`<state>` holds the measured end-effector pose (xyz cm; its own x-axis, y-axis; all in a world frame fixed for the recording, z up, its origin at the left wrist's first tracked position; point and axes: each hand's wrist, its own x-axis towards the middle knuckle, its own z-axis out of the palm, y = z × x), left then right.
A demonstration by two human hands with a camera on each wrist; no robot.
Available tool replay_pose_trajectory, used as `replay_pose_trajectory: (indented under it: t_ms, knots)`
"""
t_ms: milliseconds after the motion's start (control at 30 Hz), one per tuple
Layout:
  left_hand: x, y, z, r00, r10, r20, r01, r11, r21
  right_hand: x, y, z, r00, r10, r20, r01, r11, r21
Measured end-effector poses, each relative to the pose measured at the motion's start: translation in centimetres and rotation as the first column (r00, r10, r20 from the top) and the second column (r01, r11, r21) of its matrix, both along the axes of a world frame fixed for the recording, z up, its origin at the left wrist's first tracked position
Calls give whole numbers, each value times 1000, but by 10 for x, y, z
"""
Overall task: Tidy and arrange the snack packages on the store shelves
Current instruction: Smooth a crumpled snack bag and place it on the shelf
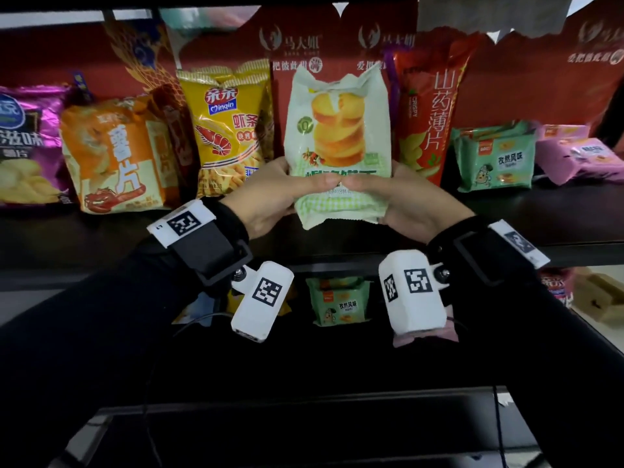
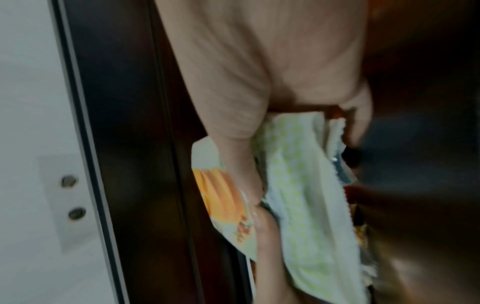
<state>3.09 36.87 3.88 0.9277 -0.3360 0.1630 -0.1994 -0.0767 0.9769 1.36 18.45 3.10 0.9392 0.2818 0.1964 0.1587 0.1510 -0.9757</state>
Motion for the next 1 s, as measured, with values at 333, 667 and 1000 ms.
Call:
replay_pose_trajectory:
  t_ms: [333,667,1000]
  knots:
    - [14,-3,3,994,-94,55,102,978,-181,9,8,3,985,-162,65,162,987,-8]
    - [16,0,3,992,-90,90,106,976,-190,13,12,1,975,-196,106,180,973,143]
    - [20,-10,12,993,71,92,-30,924,-381,10,16,16,976,-194,95,164,953,254]
